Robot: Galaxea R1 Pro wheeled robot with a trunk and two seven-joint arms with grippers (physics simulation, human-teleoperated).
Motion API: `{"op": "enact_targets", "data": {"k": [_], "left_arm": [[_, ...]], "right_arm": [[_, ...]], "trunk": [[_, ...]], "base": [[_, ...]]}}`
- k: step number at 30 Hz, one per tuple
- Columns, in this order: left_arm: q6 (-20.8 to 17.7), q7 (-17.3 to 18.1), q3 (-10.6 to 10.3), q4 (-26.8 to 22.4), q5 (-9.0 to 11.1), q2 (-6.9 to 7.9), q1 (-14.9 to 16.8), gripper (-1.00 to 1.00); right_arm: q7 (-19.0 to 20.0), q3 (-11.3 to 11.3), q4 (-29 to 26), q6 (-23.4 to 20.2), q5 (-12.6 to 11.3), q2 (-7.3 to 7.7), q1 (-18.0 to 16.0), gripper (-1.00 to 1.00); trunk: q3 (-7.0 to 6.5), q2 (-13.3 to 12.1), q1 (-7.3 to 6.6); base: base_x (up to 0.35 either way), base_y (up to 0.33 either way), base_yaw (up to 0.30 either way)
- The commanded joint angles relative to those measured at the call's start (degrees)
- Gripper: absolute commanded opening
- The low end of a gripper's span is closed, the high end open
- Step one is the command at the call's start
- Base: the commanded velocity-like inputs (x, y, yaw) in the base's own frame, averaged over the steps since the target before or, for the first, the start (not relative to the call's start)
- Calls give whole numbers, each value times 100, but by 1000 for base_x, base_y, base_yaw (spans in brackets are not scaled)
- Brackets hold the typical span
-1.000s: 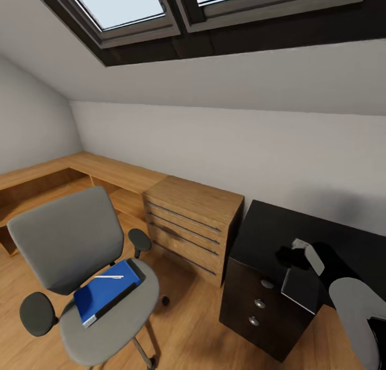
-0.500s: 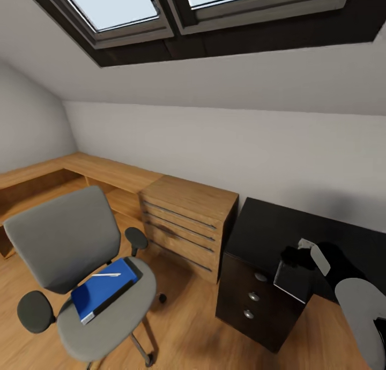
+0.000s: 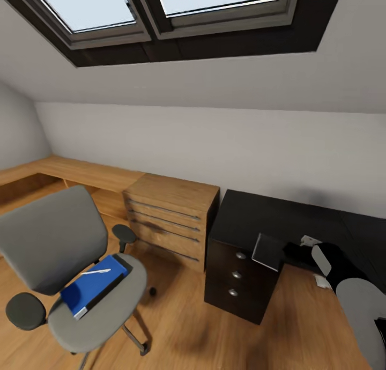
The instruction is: In the bedroom, organize the workspace by keeping the computer under the desk, ensuring the monitor is on the desk, placing the keyboard on the desk next to the monitor, placing the mouse on the desk next to the keyboard, moving the folder from the swivel chair onto the desk next to the mouse, stacking the notebook on top of the folder with the pen on top of the notebook, and positioning the swivel chair next to the desk.
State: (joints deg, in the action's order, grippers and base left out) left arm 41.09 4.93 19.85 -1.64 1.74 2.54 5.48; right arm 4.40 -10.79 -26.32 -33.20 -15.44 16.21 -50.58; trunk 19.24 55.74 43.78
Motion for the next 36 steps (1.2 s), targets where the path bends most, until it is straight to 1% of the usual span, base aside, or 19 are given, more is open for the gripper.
{"op": "enact_targets", "data": {"k": [1,3,4,8,11,13,19,22,24,25,27,29,31,36], "left_arm": [[13,52,37,5,17,1,4,100],[9,20,46,5,22,1,5,100],[12,12,53,5,27,1,4,100],[13,29,55,5,28,1,5,100],[13,26,44,5,33,1,4,100],[9,13,41,5,35,1,5,100],[5,10,41,1,36,-6,5,100],[1,29,38,-159,33,-79,5,100],[-2,26,30,-393,23,-185,5,100],[-5,26,26,-499,15,-236,5,100],[-11,26,17,-698,1,-343,4,100],[-12,22,13,-791,-4,-401,5,100],[-13,19,12,-827,-6,-422,5,100],[-10,26,13,-854,7,-420,2,100]], "right_arm": [[25,-35,-5,-15,18,14,-4,-100],[26,-40,1,77,7,66,-1,-100],[14,-45,11,389,-1,91,3,-100],[14,-46,8,499,-8,103,6,-100],[1,-49,12,722,-11,105,18,-100],[-43,-52,13,794,-15,102,20,-100],[-125,-54,20,869,-20,89,33,-100],[-134,-53,21,875,-21,90,32,-100],[-147,-54,20,883,-19,94,34,-100],[-192,-54,17,910,-16,97,33,-100],[-635,-49,14,1183,-13,77,37,-100],[-1100,-47,19,1429,-15,61,38,-100],[-1293,-47,20,1520,-13,51,39,-100],[-1461,-46,22,1612,-5,42,40,-100]], "trunk": [[7,5,0],[7,5,0],[7,5,0],[7,5,0],[7,5,0],[7,5,0],[7,5,0],[7,5,0],[7,5,0],[7,5,0],[7,5,0],[7,5,0],[7,5,0],[7,5,0]], "base": [[-25,17,-259],[-12,8,-259],[-2,1,-260],[-1,1,-260],[0,0,-260],[0,0,-260],[0,0,-260],[0,0,-260],[0,0,-260],[0,0,-260],[0,0,-260],[0,0,-260],[0,0,-260],[0,0,-260]]}}
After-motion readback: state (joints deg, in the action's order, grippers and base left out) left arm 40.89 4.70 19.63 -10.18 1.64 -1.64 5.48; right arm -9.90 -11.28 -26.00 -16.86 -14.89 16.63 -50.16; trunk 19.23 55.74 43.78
